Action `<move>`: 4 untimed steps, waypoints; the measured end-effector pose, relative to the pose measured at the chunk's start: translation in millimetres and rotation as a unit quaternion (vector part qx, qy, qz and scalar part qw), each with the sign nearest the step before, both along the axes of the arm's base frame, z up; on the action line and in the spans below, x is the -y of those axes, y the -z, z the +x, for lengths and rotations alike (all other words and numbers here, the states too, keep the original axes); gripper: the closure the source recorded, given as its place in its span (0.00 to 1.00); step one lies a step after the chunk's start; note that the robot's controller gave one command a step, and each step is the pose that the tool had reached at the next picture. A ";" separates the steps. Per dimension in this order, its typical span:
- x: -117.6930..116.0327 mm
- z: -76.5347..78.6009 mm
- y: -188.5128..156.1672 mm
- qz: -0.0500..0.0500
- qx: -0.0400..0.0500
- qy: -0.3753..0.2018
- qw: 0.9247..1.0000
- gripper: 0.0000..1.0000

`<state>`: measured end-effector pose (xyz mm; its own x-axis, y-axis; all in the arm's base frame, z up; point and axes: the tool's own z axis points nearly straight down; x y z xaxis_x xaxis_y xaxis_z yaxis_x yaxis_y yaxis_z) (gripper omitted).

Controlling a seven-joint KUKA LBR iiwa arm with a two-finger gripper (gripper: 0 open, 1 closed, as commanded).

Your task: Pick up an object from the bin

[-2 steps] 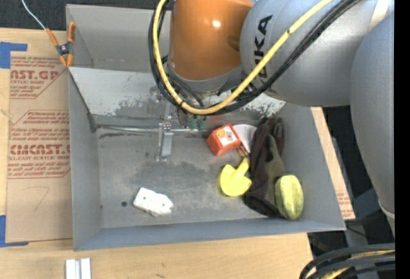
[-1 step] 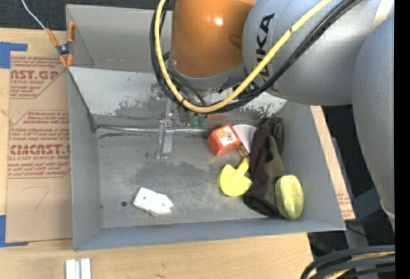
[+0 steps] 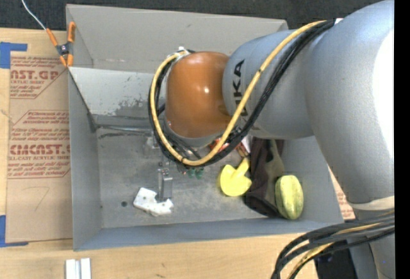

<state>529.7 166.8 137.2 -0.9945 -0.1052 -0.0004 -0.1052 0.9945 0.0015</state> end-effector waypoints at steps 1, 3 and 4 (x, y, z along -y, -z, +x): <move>0.9 -36.0 -18.5 0.000 0.000 -0.072 0.997 0.00; 27.4 -44.8 65.9 0.002 0.006 -0.029 1.000 0.00; 19.9 -49.8 66.6 0.001 0.000 -0.001 1.000 1.00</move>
Offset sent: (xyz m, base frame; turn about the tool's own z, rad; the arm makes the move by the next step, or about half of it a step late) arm -0.0450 -0.0066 -0.0178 -0.0454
